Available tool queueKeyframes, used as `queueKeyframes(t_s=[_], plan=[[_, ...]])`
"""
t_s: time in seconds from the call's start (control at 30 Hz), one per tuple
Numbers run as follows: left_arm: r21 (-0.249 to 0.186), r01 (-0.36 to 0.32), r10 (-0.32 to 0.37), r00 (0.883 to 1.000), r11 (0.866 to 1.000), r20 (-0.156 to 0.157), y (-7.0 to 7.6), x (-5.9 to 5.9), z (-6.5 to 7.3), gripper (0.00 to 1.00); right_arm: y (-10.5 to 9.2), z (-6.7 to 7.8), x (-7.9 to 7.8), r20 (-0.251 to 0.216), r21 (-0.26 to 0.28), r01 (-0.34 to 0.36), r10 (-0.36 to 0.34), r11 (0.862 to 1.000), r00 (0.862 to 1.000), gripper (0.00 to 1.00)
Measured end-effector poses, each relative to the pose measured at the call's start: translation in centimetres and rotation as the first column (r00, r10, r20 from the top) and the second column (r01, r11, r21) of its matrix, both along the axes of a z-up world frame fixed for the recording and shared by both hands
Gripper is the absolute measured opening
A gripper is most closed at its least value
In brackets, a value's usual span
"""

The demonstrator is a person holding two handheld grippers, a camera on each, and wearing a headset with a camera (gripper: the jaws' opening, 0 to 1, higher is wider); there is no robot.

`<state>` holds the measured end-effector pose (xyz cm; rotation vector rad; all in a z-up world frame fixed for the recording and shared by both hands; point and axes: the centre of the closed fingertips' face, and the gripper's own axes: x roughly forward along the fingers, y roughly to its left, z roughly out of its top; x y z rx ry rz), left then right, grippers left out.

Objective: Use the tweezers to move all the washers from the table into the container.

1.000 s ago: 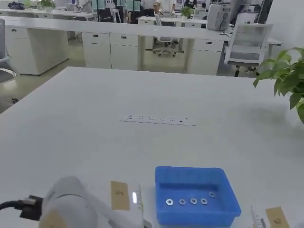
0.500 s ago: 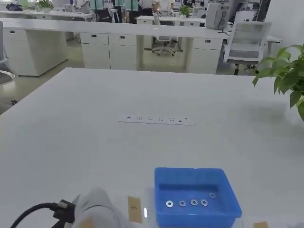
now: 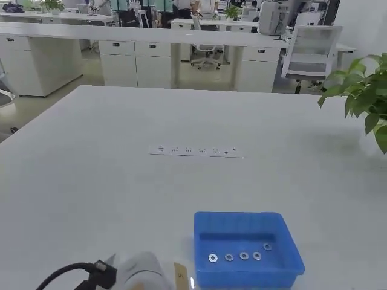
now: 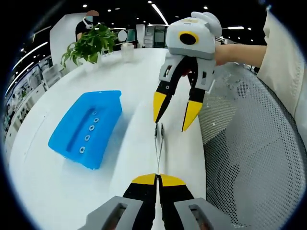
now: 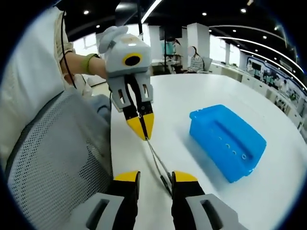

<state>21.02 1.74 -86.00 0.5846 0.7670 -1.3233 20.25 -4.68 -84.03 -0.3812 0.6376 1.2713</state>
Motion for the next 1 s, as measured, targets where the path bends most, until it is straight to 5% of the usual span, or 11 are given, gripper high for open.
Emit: queueKeyframes(t_s=[0.1,0.2,0.4,0.57,1.0], plan=[[0.043,0.025,-0.025,1.0,0.999,0.004,0.1,-0.1,-0.5,0.0,-1.5,0.5,0.1,-0.015,-0.002,0.089,-0.089,0.996,0.996,0.28],[0.068,0.03,-0.031,0.999,0.997,0.013,0.1,-0.1,-0.8,0.0,-3.2,1.7,0.0,0.02,0.01,0.174,-0.174,0.985,0.985,0.29],[0.1,0.04,-0.041,0.999,0.994,0.007,0.1,-0.2,-1.2,0.0,-6.4,2.6,-0.4,0.031,0.005,0.265,-0.265,0.964,0.964,0.31],[0.15,0.063,-0.067,0.997,0.987,0.026,0.2,-0.1,-1.6,0.0,-8.2,4.7,0.5,0.097,0.06,0.359,-0.364,0.931,0.926,0.3],[0.248,0.071,-0.072,0.997,0.966,-0.004,0.5,-1.1,-2.3,0.0,-9.4,7.3,0.4,0.151,0.106,0.438,-0.45,0.893,0.88,0.35]])
